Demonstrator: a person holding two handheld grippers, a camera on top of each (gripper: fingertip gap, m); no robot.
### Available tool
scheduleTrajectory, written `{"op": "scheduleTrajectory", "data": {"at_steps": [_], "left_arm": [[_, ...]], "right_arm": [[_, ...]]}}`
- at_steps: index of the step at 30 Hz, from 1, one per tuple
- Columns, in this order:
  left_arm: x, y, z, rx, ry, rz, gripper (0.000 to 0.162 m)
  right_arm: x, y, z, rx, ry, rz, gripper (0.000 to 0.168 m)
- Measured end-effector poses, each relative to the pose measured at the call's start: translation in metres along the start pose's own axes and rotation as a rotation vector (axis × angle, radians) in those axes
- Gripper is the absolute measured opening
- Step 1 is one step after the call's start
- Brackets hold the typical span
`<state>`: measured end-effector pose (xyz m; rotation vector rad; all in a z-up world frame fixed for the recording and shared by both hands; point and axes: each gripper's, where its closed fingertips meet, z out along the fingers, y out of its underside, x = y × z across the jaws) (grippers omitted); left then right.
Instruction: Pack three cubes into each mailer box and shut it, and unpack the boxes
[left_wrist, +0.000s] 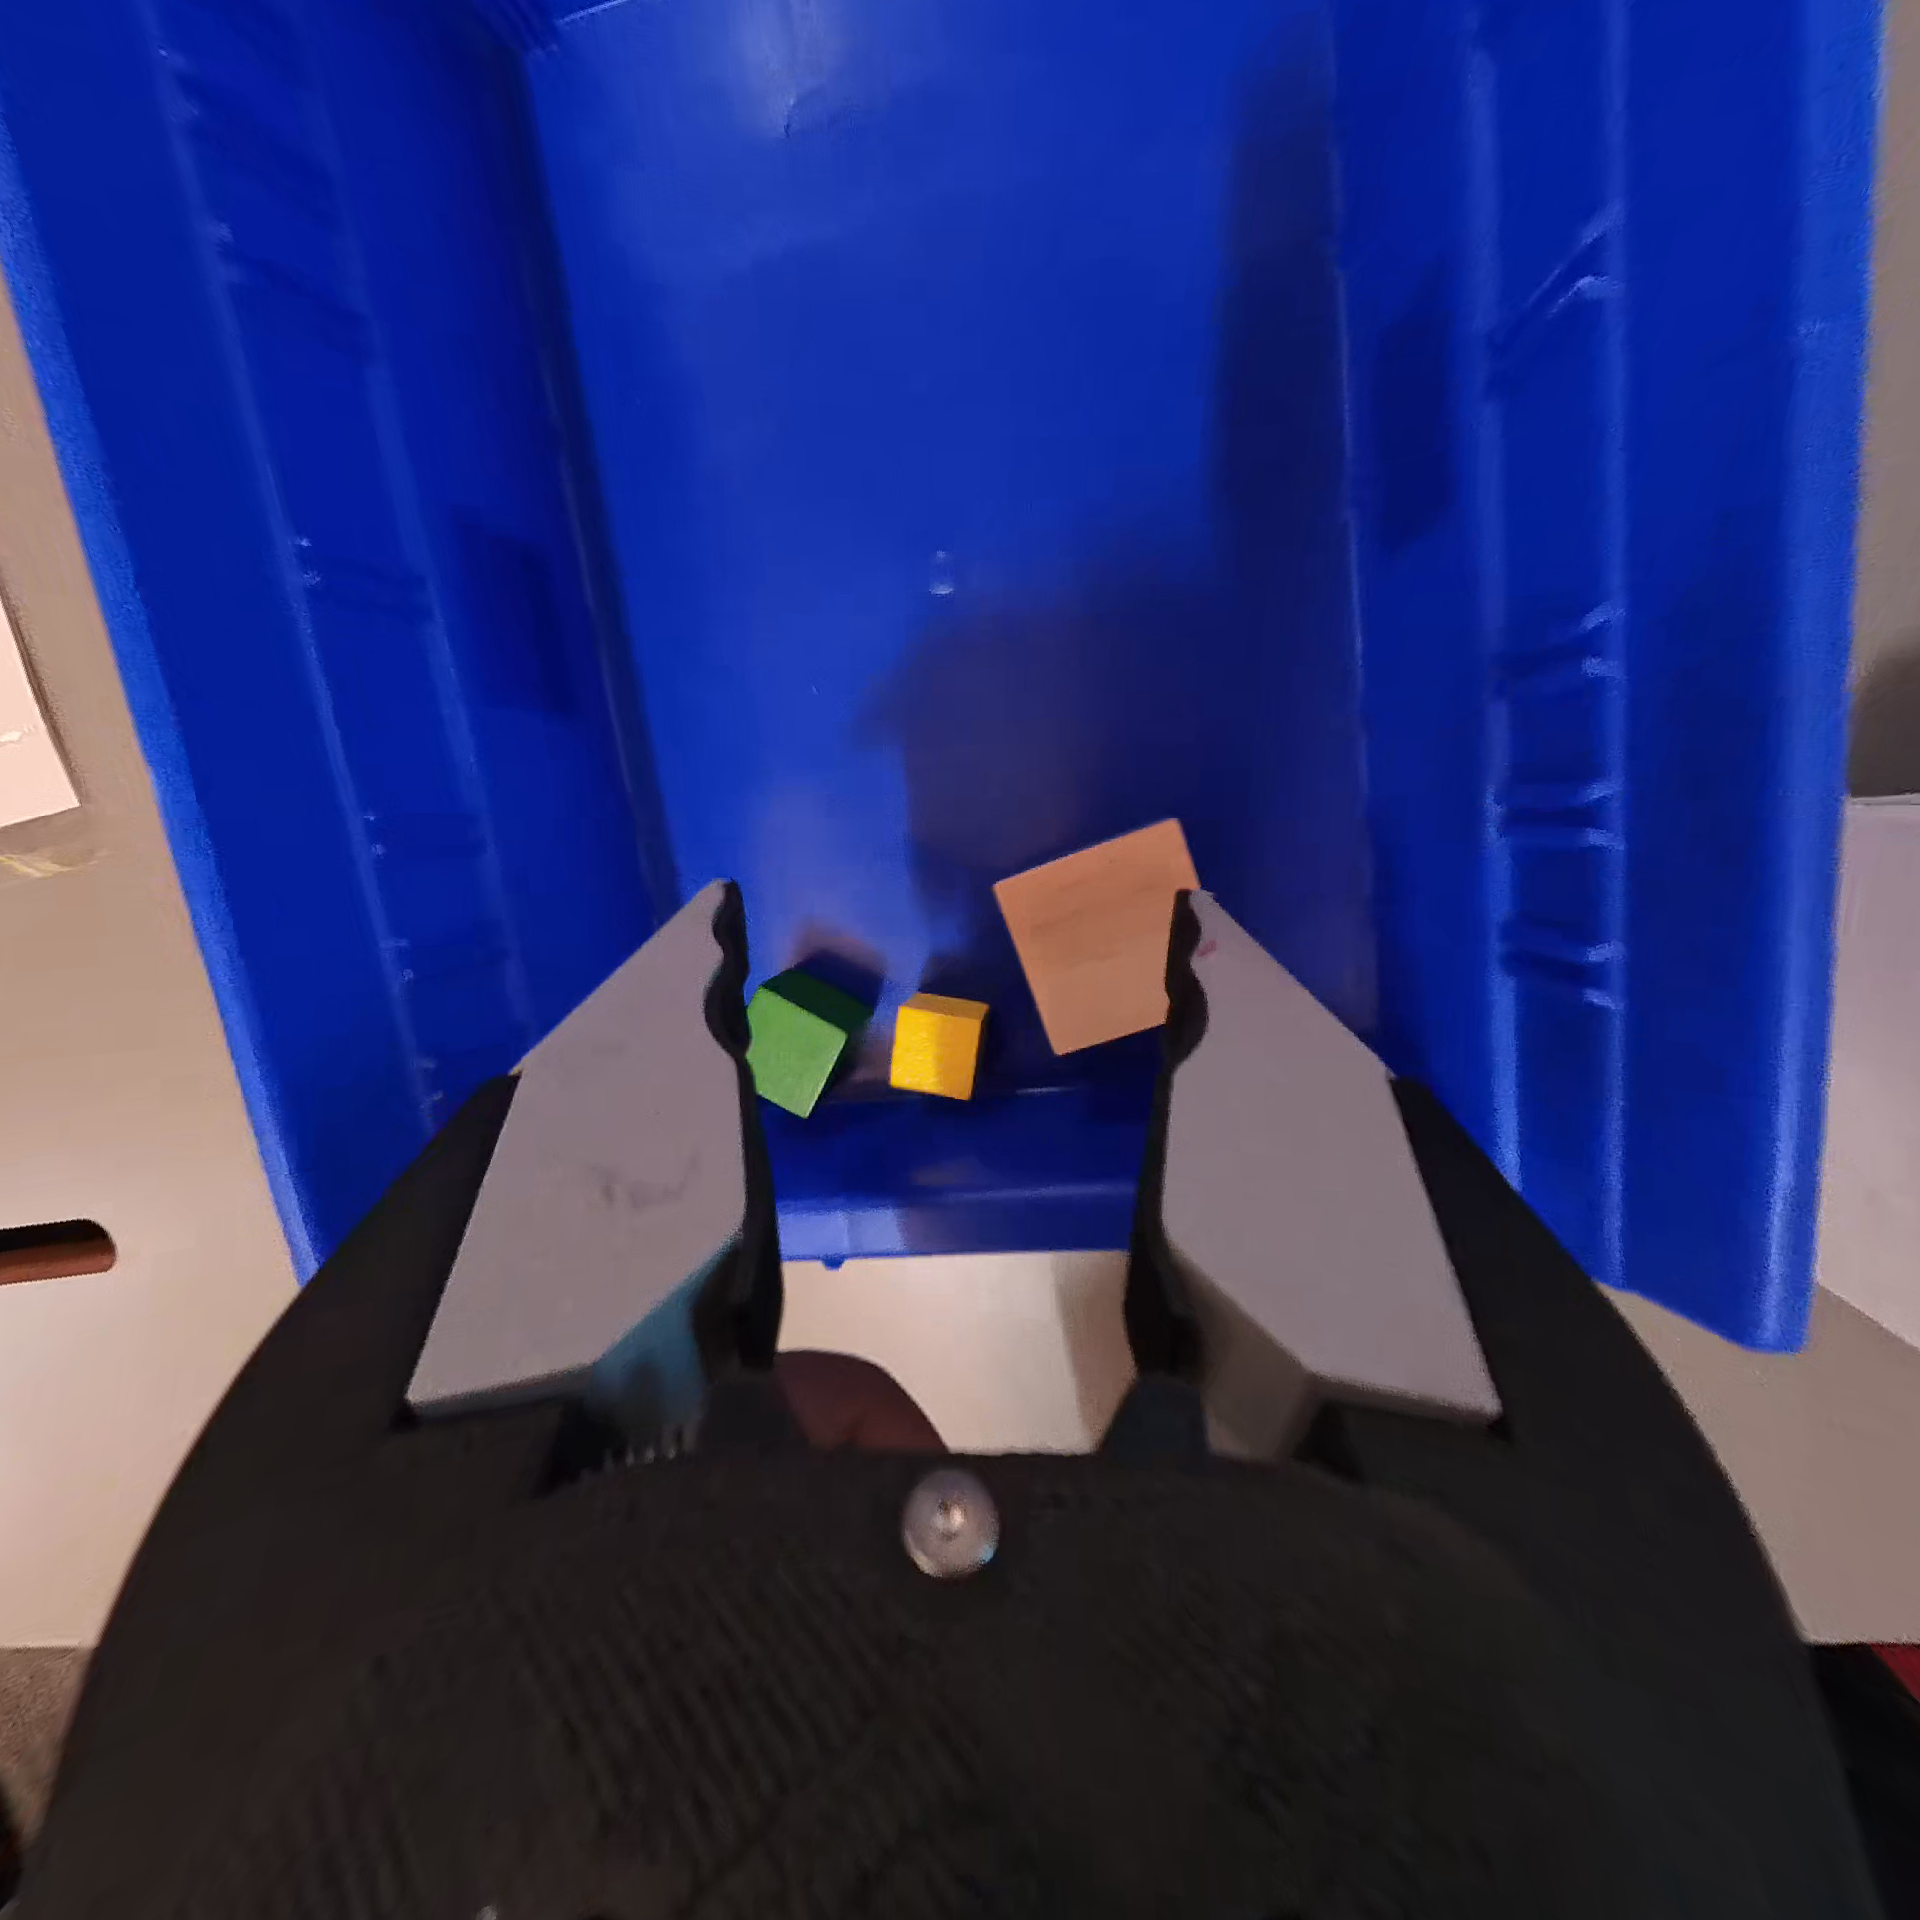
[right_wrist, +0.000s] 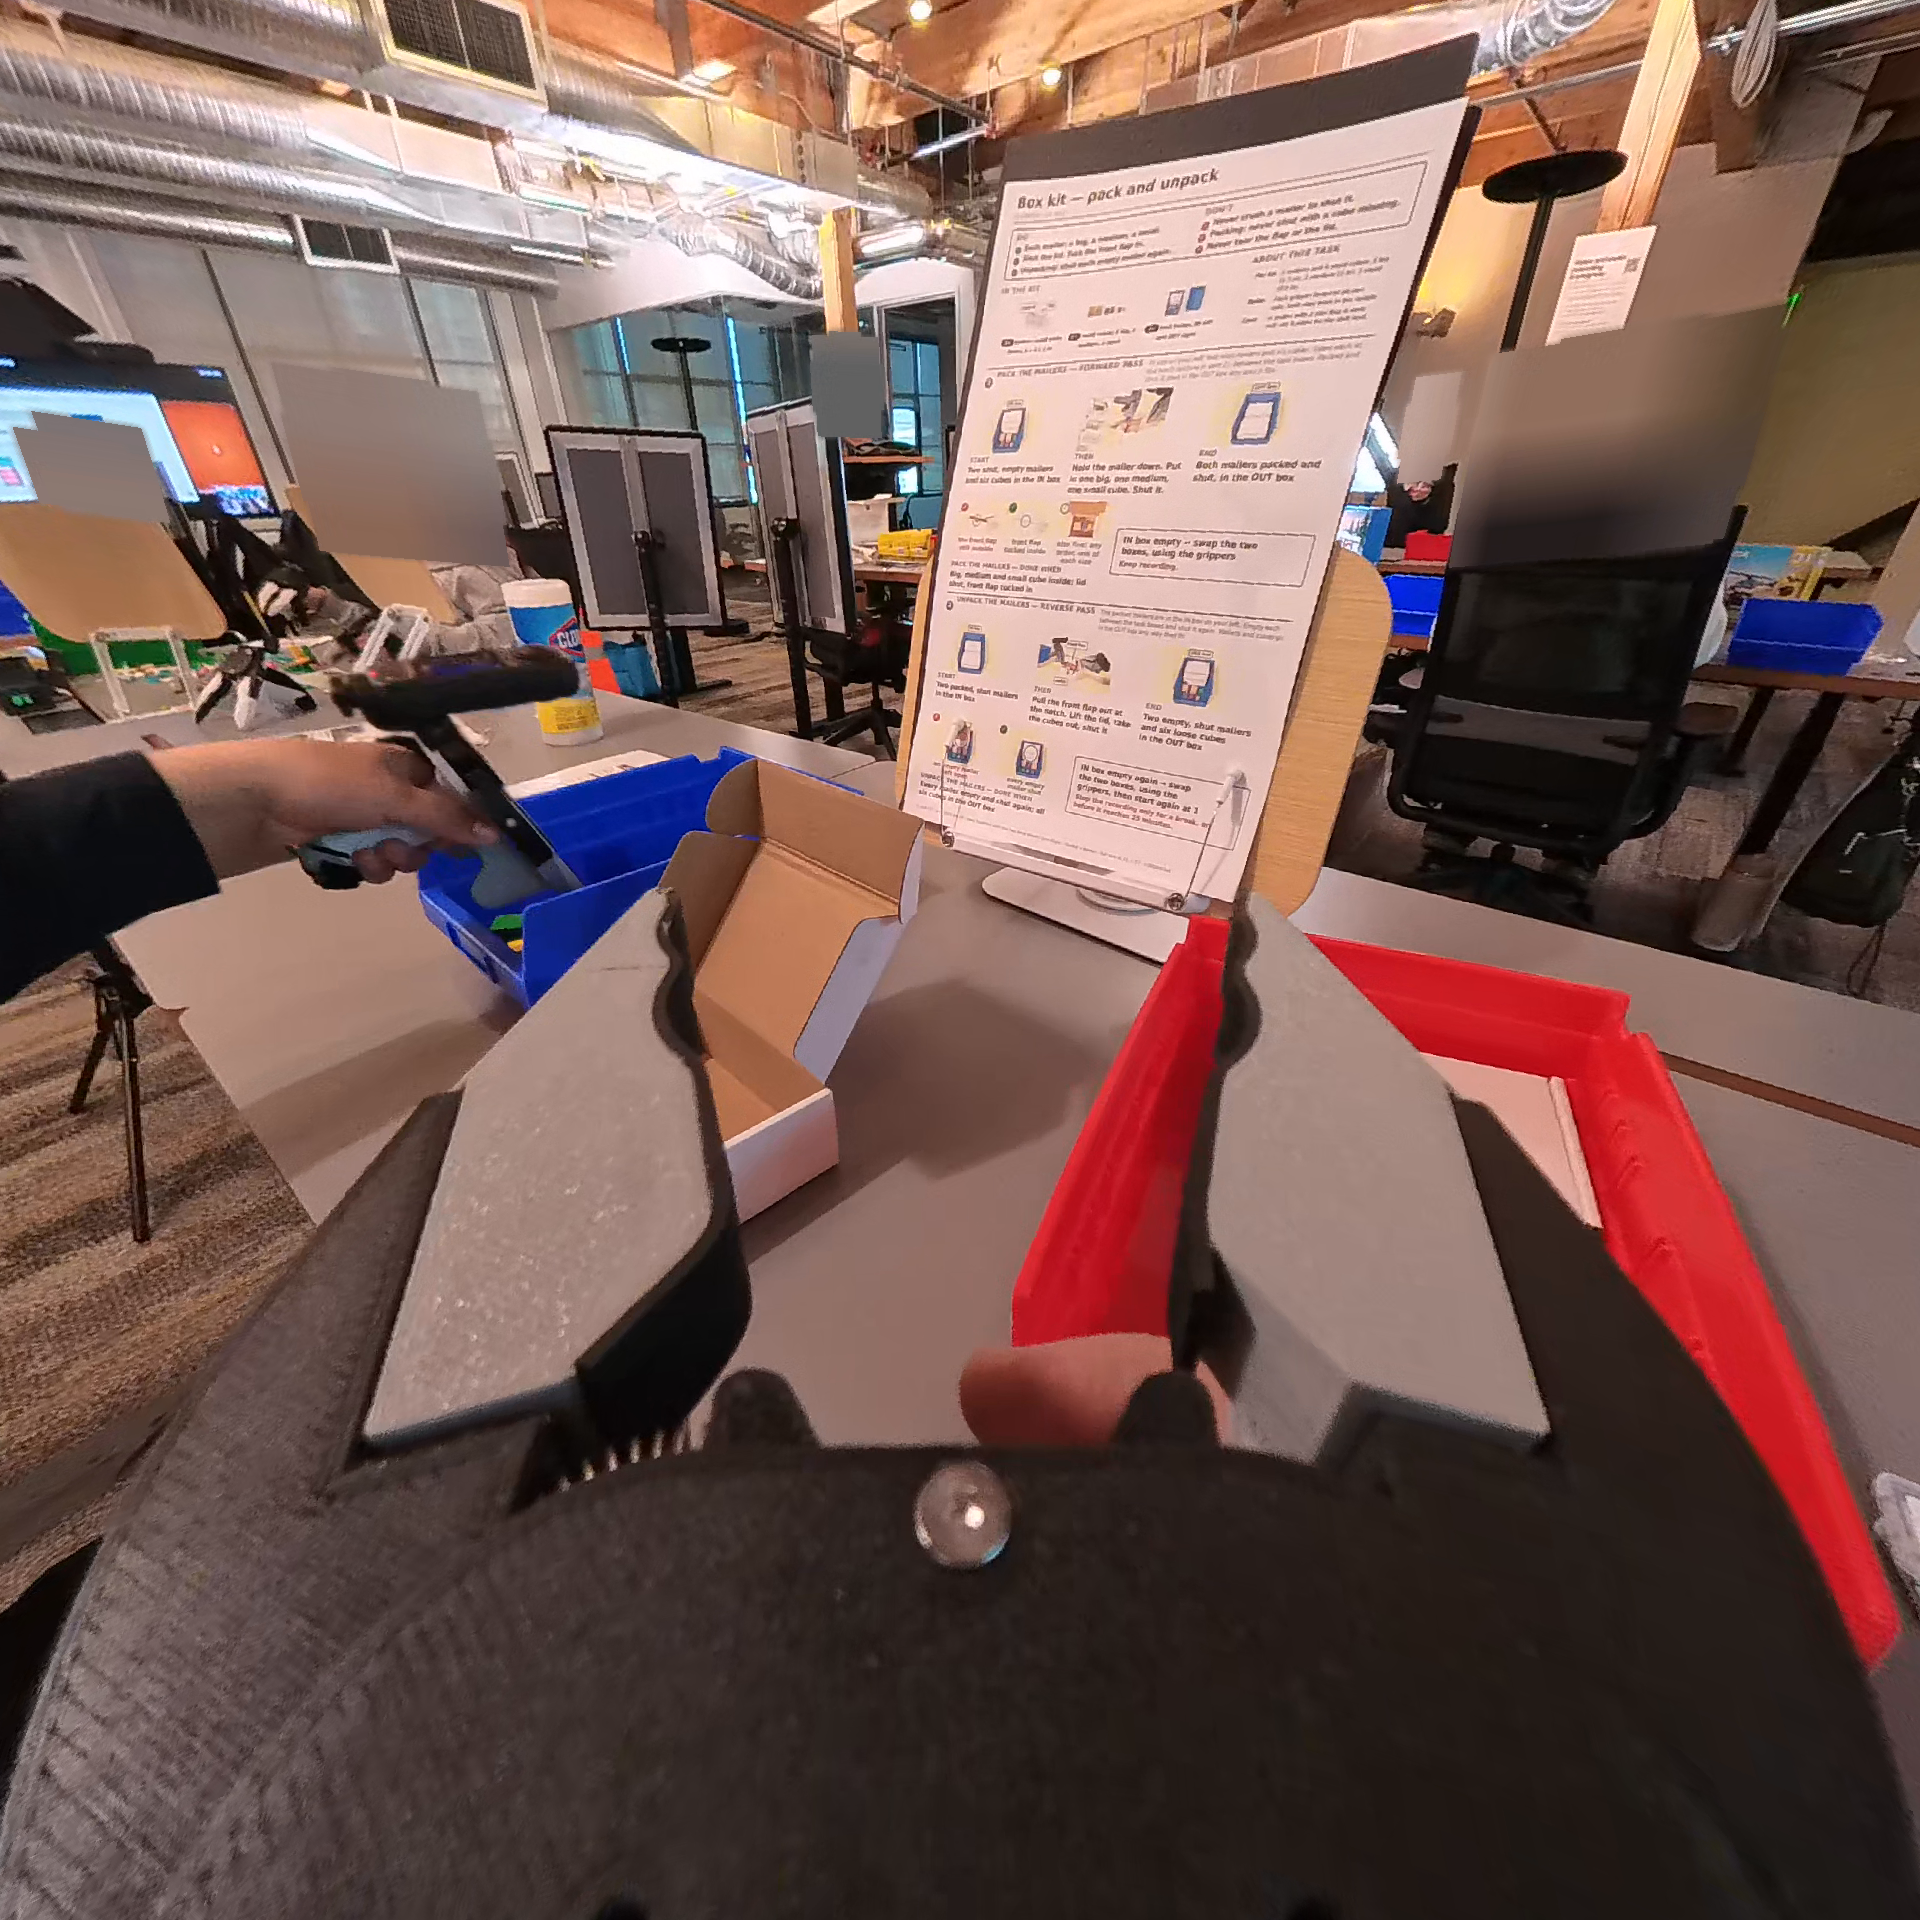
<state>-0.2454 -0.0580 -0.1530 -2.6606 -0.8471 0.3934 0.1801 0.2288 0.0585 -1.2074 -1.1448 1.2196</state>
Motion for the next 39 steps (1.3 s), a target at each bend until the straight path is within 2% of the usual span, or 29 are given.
{"op": "scheduleTrajectory", "data": {"at_steps": [6, 10, 11, 12, 13, 18, 21, 25, 27, 31, 35, 39], "left_arm": [[0.020, 0.014, -0.002, -0.026, 0.136, -0.007, 0.080], [0.024, 0.026, 0.021, -0.089, 0.094, 0.004, 0.079], [0.029, 0.027, 0.025, -0.100, 0.112, 0.012, 0.076], [0.036, 0.021, 0.025, -0.077, 0.157, -0.004, 0.057], [0.037, 0.016, 0.024, -0.050, 0.158, 0.001, 0.049], [0.023, 0.007, 0.017, 0.061, 0.065, 0.136, 0.047], [0.014, -0.012, -0.012, 0.264, -0.025, 0.212, 0.047], [0.033, -0.037, -0.084, 0.616, -0.166, 0.362, 0.047], [0.064, -0.042, -0.121, 0.784, -0.226, 0.477, 0.047], [0.163, -0.026, -0.175, 1.082, -0.273, 0.774, 0.047], [0.248, 0.004, -0.201, 1.315, -0.260, 0.972, 0.046], [0.293, 0.024, -0.204, 1.388, -0.135, 1.071, 0.046]], "right_arm": [[0.001, -0.002, -0.001, 0.013, 0.002, 0.005, 0.099], [-0.002, 0.000, 0.002, 0.001, -0.001, -0.003, 0.099], [-0.003, 0.001, 0.002, -0.002, 0.000, -0.009, 0.100], [-0.003, 0.001, 0.002, -0.004, 0.001, -0.016, 0.099], [-0.004, 0.002, 0.002, -0.006, 0.003, -0.025, 0.099], [-0.012, 0.006, 0.004, -0.023, -0.028, -0.045, 0.097], [-0.023, 0.013, 0.010, -0.060, -0.084, -0.035, 0.094], [-0.053, 0.029, 0.023, -0.125, -0.254, 0.044, 0.094], [-0.071, 0.035, 0.032, -0.140, -0.322, 0.086, 0.087], [-0.118, 0.054, 0.051, -0.198, -0.445, 0.107, 0.081], [-0.155, 0.074, 0.068, -0.247, -0.475, 0.079, 0.091], [-0.177, 0.087, 0.081, -0.267, -0.461, 0.016, 0.090]]}}
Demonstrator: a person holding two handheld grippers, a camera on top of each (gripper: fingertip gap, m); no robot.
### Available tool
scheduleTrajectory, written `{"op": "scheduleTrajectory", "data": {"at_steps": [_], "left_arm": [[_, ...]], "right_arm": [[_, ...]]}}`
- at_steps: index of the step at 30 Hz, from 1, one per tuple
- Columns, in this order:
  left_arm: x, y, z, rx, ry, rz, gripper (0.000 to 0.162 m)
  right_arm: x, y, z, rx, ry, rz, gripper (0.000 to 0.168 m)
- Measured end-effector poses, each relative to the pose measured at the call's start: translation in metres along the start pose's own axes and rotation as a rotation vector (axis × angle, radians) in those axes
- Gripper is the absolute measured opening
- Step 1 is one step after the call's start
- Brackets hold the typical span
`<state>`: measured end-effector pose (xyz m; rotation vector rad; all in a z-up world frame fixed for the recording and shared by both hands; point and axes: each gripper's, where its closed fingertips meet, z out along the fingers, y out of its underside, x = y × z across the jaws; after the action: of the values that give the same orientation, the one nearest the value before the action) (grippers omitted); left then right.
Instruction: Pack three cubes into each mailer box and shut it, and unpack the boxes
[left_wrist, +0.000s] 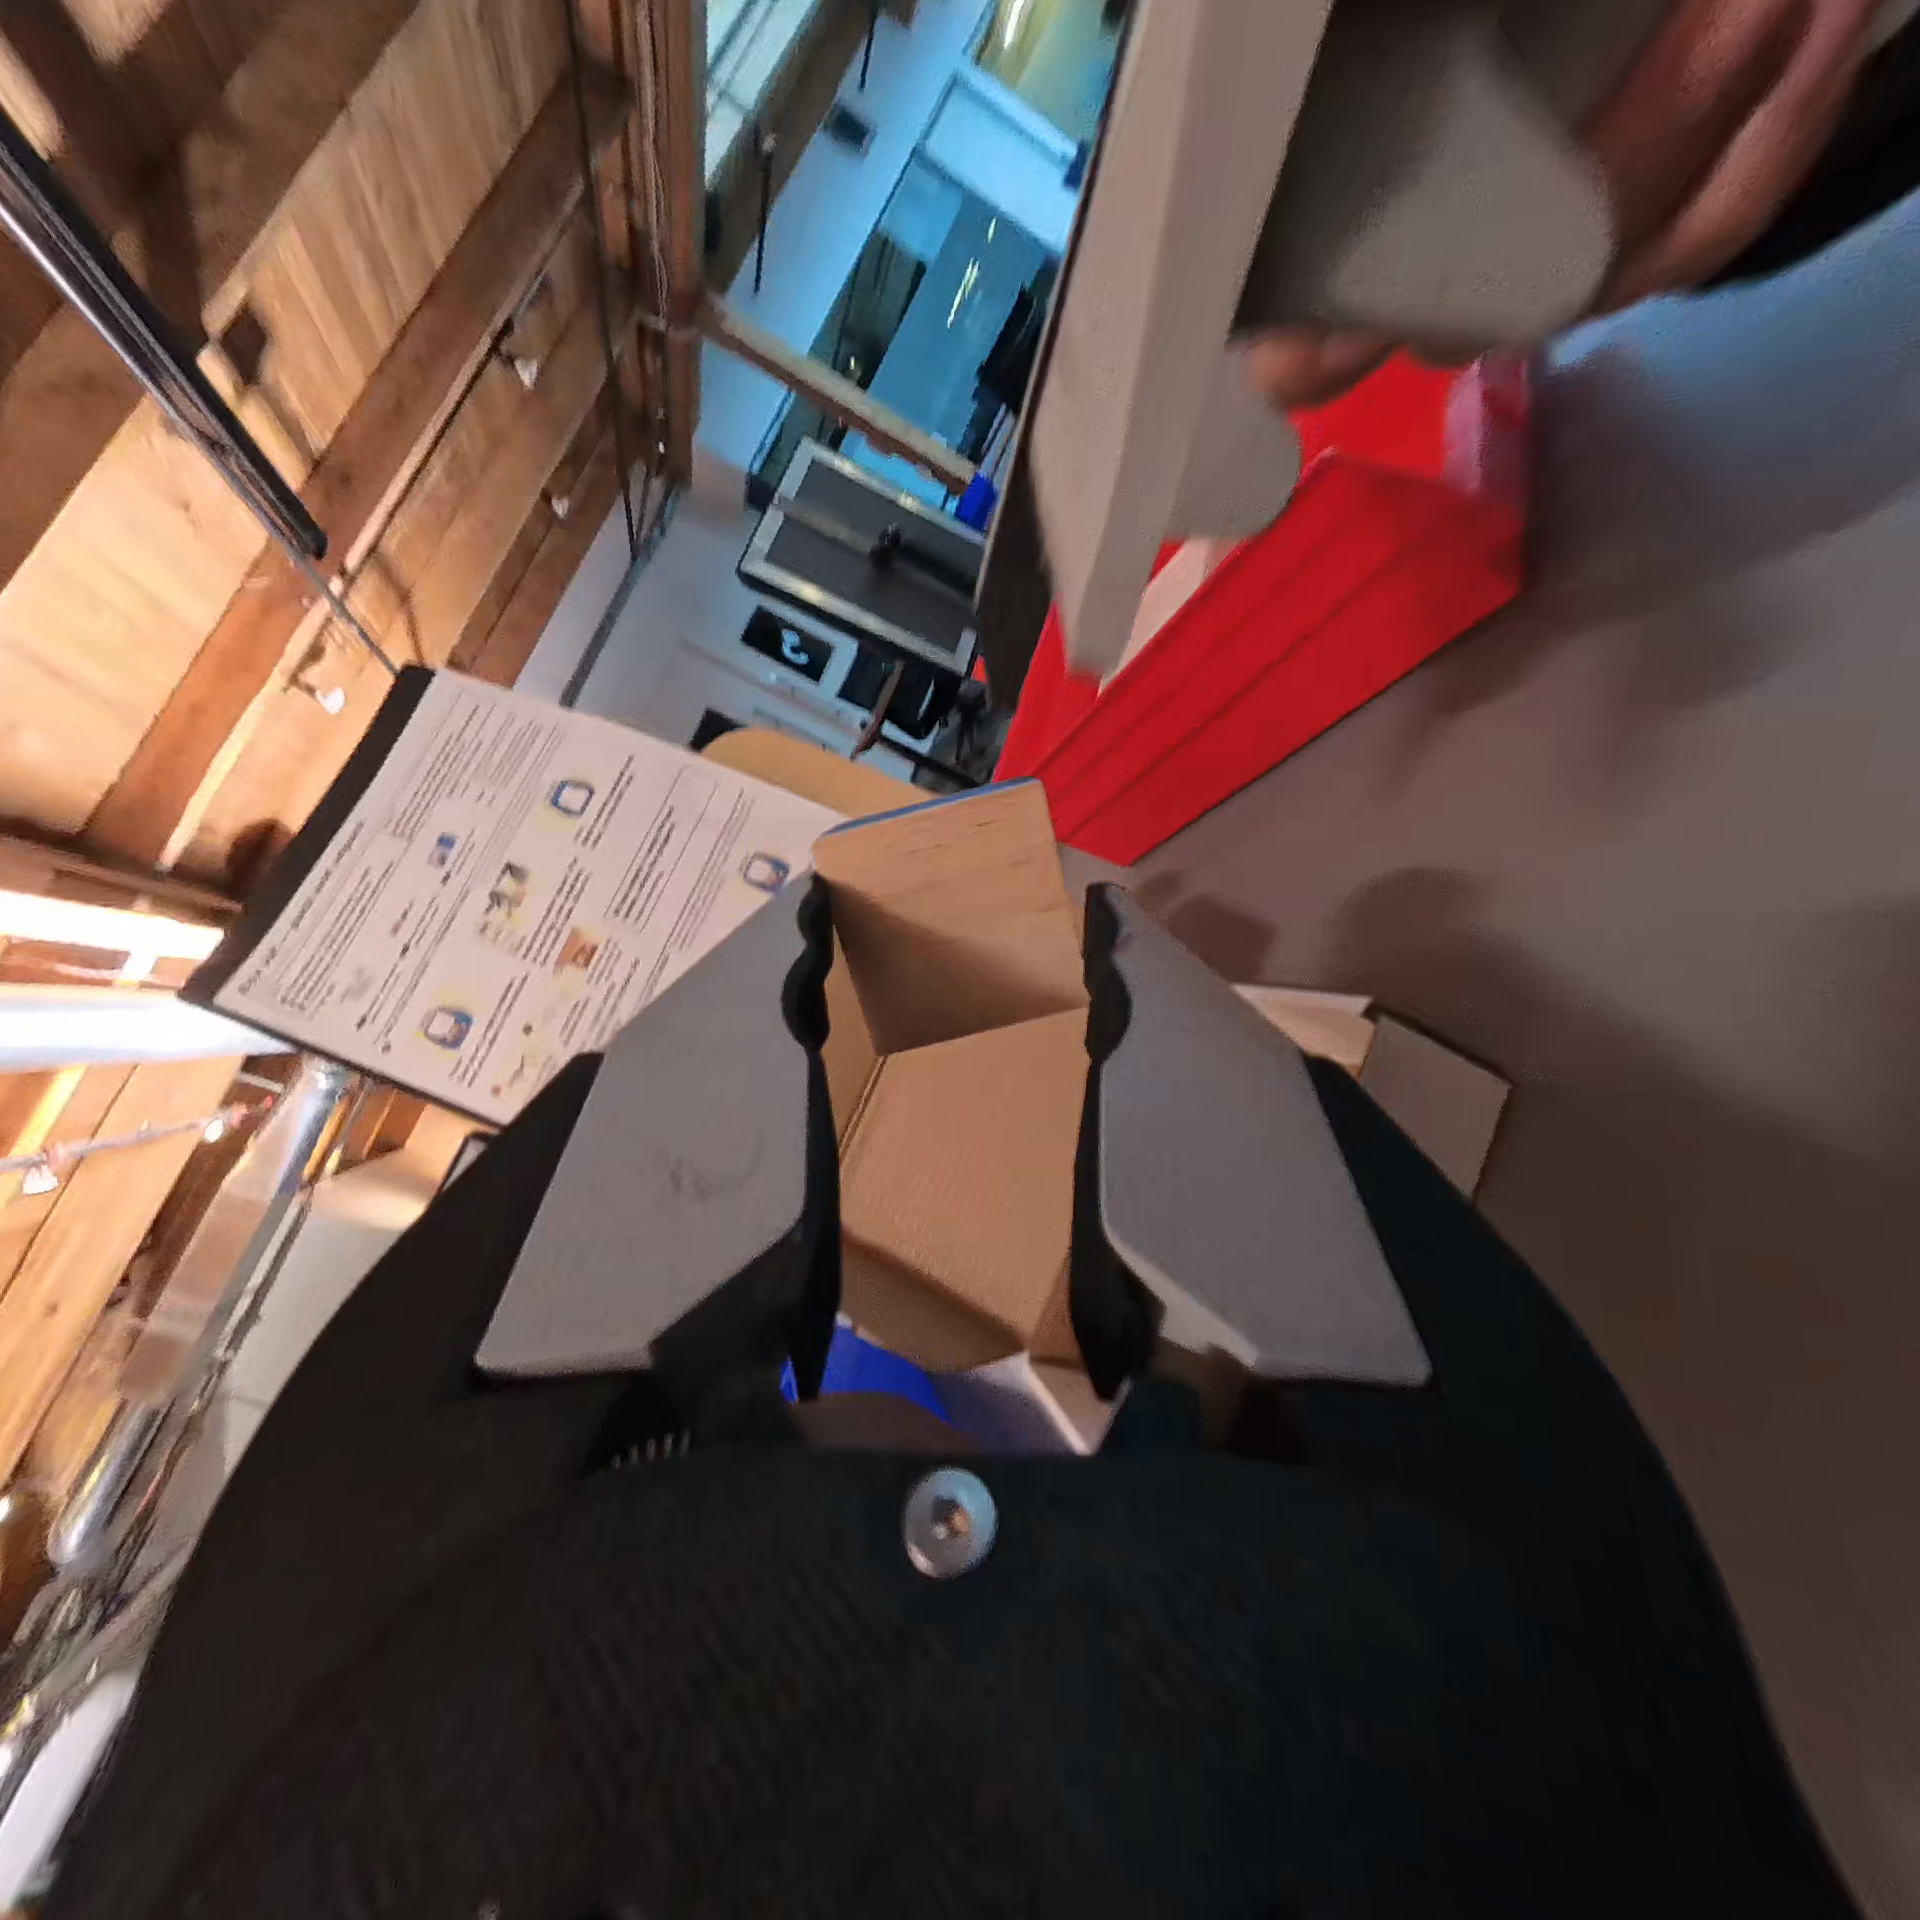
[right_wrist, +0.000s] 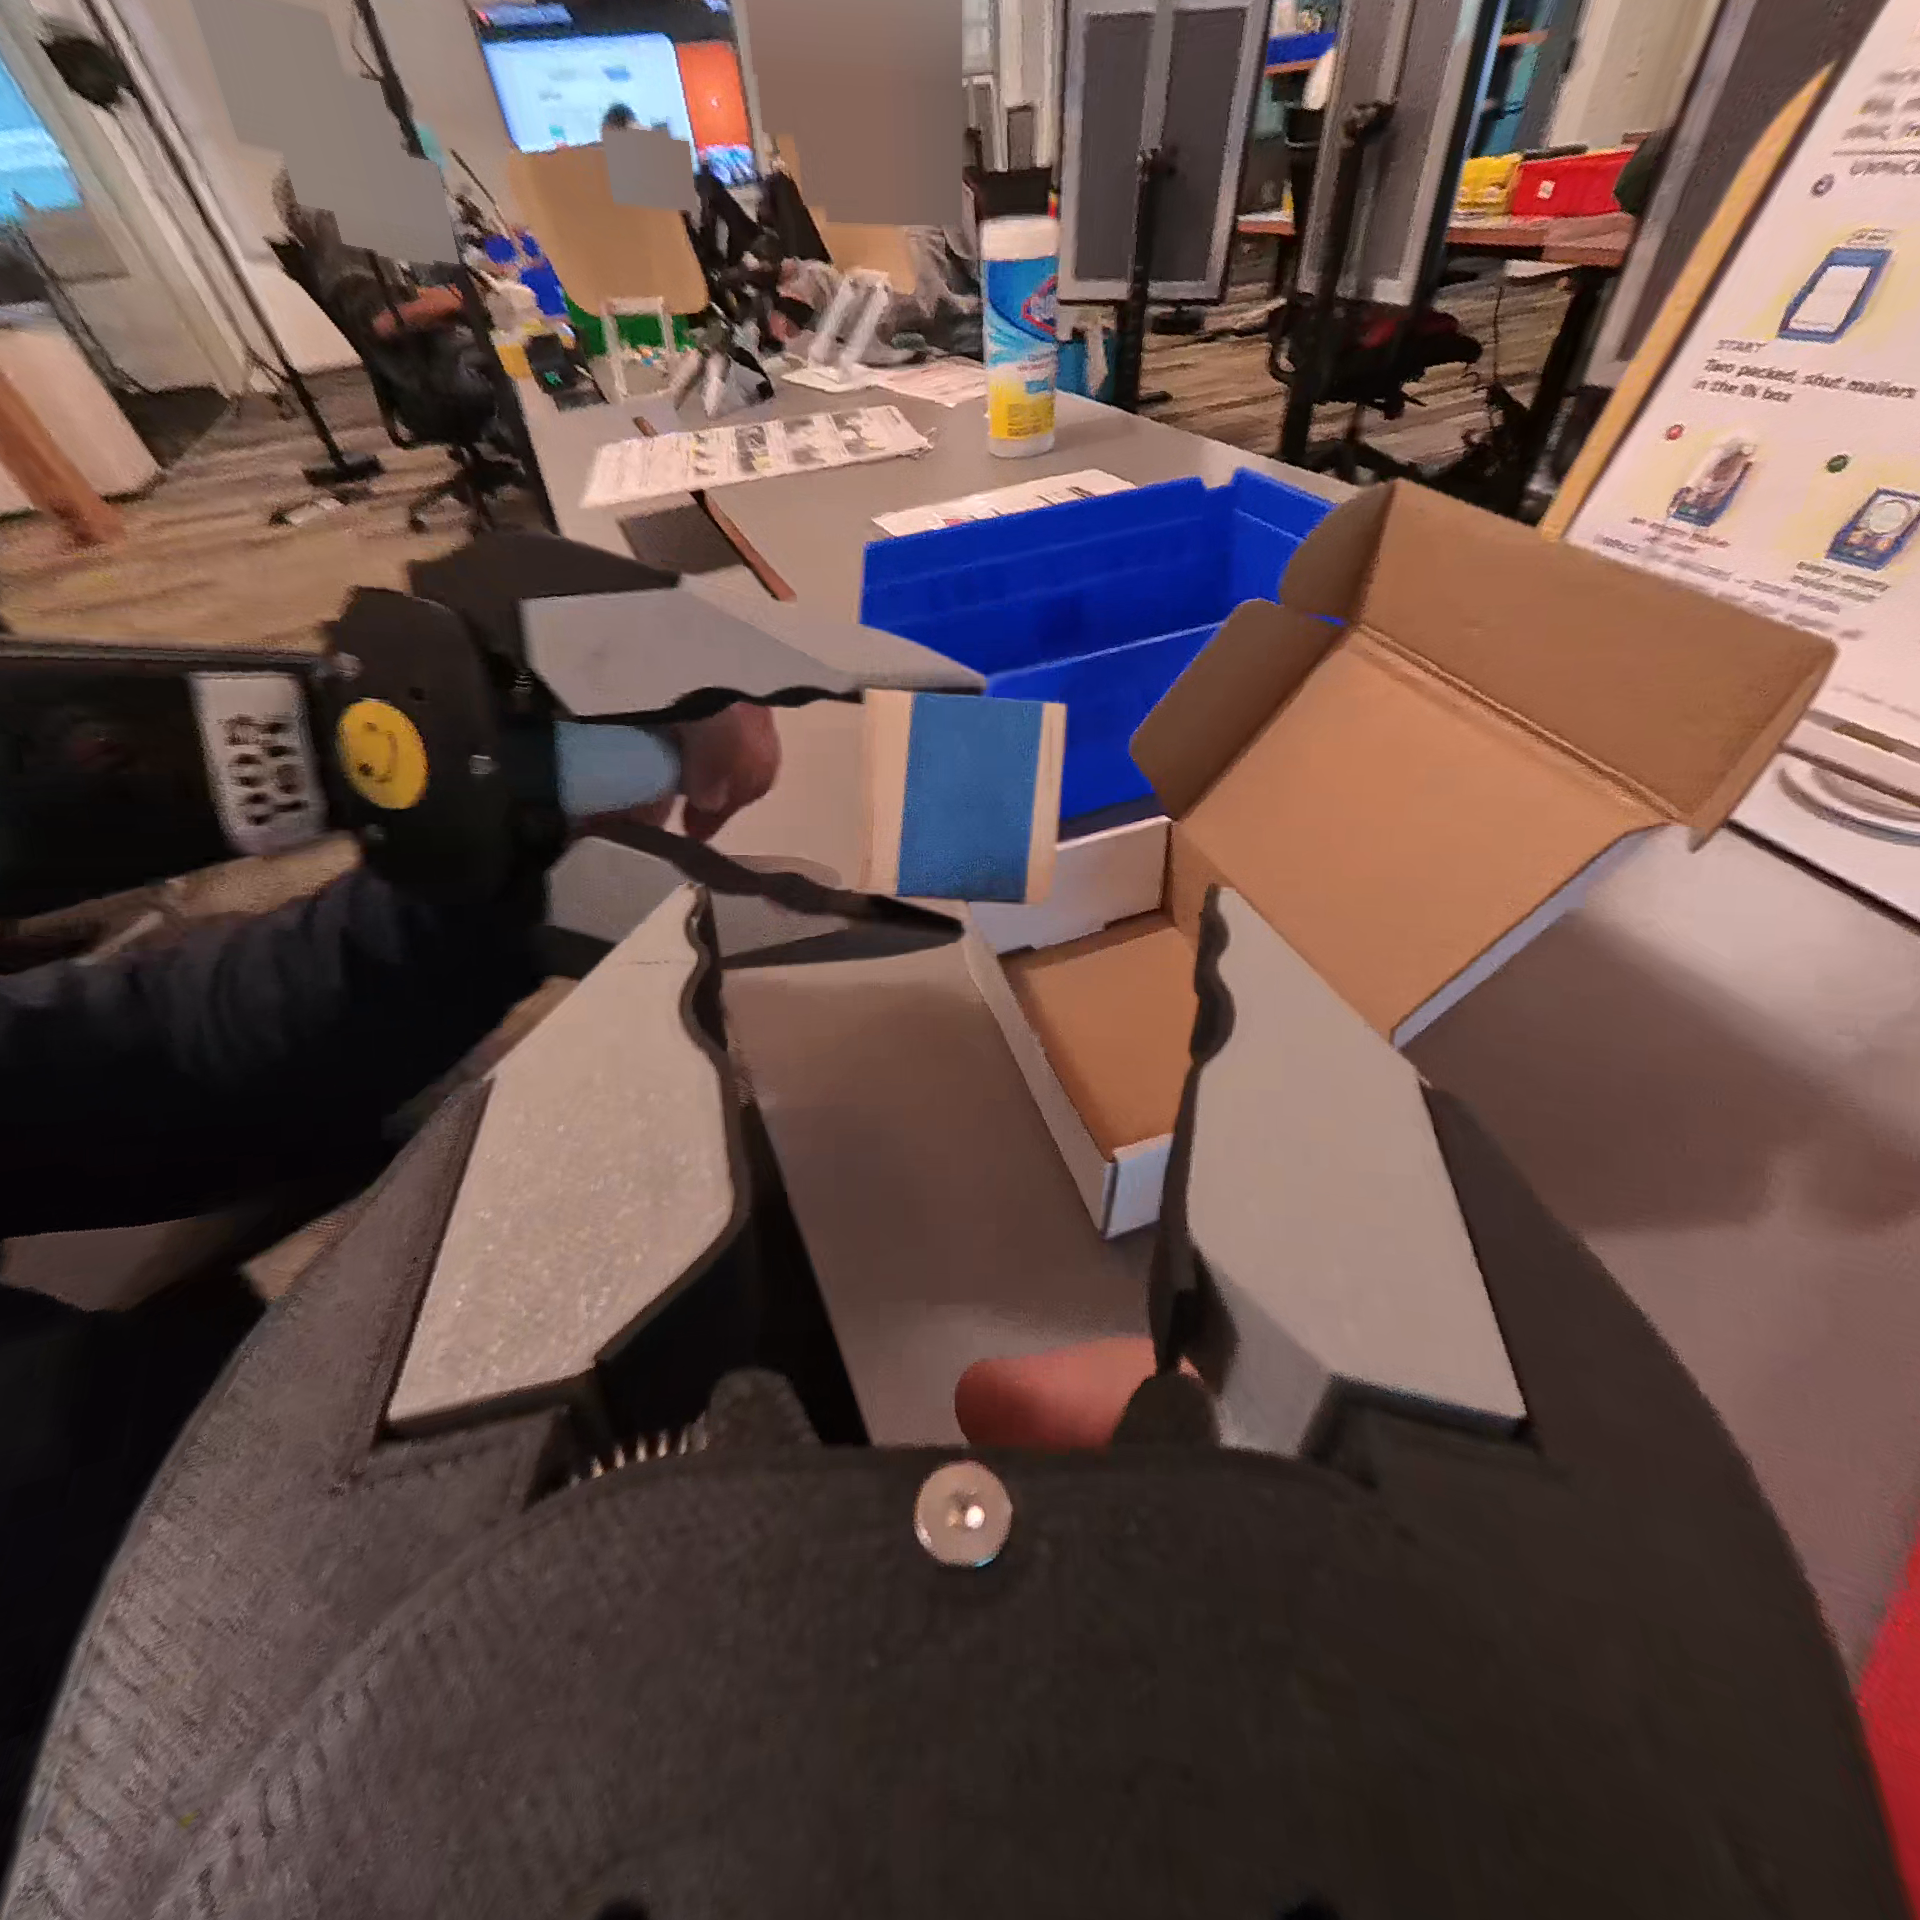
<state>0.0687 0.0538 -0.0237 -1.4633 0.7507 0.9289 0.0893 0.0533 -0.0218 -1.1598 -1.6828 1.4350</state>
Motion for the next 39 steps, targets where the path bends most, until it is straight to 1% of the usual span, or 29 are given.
{"op": "scheduleTrajectory", "data": {"at_steps": [2, 3, 4, 5, 8, 10, 12, 13, 14, 15, 17, 19, 20, 22, 24, 26, 28, 30, 33, 35, 38, 39], "left_arm": [[0.005, -0.008, -0.001, 0.043, 0.003, 0.019, 0.046], [0.009, -0.010, -0.001, 0.059, 0.031, 0.023, 0.046], [0.015, -0.011, -0.002, 0.065, 0.061, 0.030, 0.046], [0.018, -0.009, -0.002, 0.062, 0.079, 0.046, 0.046], [0.013, 0.001, -0.006, 0.032, 0.067, 0.062, 0.045], [0.003, 0.008, -0.014, 0.036, 0.047, 0.025, 0.042], [-0.016, 0.023, -0.024, 0.021, 0.023, -0.066, 0.040], [-0.031, 0.032, -0.032, 0.009, -0.003, -0.140, 0.026], [-0.046, 0.042, -0.040, 0.000, -0.028, -0.214, 0.009], [-0.062, 0.056, -0.048, -0.028, -0.075, -0.285, 0.000], [-0.099, 0.097, -0.061, -0.170, -0.234, -0.438, 0.000], [-0.108, 0.139, -0.072, -0.346, -0.262, -0.623, 0.000], [-0.110, 0.157, -0.077, -0.409, -0.282, -0.723, 0.000], [-0.104, 0.180, -0.083, -0.472, -0.270, -0.888, 0.000], [-0.096, 0.199, -0.087, -0.524, -0.249, -0.976, 0.000], [-0.094, 0.218, -0.092, -0.583, -0.279, -0.997, 0.000], [-0.093, 0.241, -0.103, -0.671, -0.331, -0.999, 0.000], [-0.090, 0.259, -0.113, -0.737, -0.347, -0.999, 0.000], [-0.086, 0.280, -0.127, -0.805, -0.360, -1.010, 0.002], [-0.084, 0.293, -0.136, -0.849, -0.359, -1.009, 0.009], [-0.078, 0.304, -0.142, -0.867, -0.332, -1.056, 0.027], [-0.077, 0.305, -0.140, -0.859, -0.319, -1.082, 0.027]], "right_arm": [[0.005, 0.009, 0.012, -0.040, 0.050, -0.032, 0.086], [0.005, 0.012, 0.018, -0.053, 0.052, -0.037, 0.081], [0.002, 0.014, 0.024, -0.065, 0.036, -0.035, 0.065], [-0.003, 0.015, 0.029, -0.078, 0.007, -0.038, 0.045], [-0.004, 0.012, 0.042, -0.121, 0.027, -0.089, 0.044], [-0.001, 0.003, 0.052, -0.139, 0.058, -0.142, 0.043], [0.013, -0.011, 0.060, -0.144, 0.125, -0.191, 0.043], [0.023, -0.016, 0.066, -0.154, 0.158, -0.210, 0.043], [0.031, -0.016, 0.073, -0.186, 0.167, -0.222, 0.043], [0.036, -0.010, 0.083, -0.244, 0.146, -0.221, 0.043], [0.043, 0.009, 0.107, -0.361, 0.099, -0.220, 0.043], [0.052, 0.037, 0.129, -0.499, 0.078, -0.247, 0.044], [0.057, 0.051, 0.139, -0.564, 0.080, -0.264, 0.044], [0.065, 0.079, 0.153, -0.692, 0.075, -0.300, 0.044], [0.071, 0.104, 0.162, -0.791, 0.068, -0.338, 0.044], [0.078, 0.118, 0.165, -0.847, 0.095, -0.361, 0.043], [0.083, 0.116, 0.163, -0.819, 0.138, -0.363, 0.046], [0.077, 0.104, 0.156, -0.741, 0.133, -0.318, 0.058], [0.065, 0.086, 0.137, -0.609, 0.101, -0.220, 0.058], [0.052, 0.080, 0.120, -0.536, 0.043, -0.161, 0.057], [0.035, 0.077, 0.093, -0.448, -0.036, -0.104, 0.056], [0.032, 0.077, 0.085, -0.424, -0.049, -0.091, 0.056]]}}
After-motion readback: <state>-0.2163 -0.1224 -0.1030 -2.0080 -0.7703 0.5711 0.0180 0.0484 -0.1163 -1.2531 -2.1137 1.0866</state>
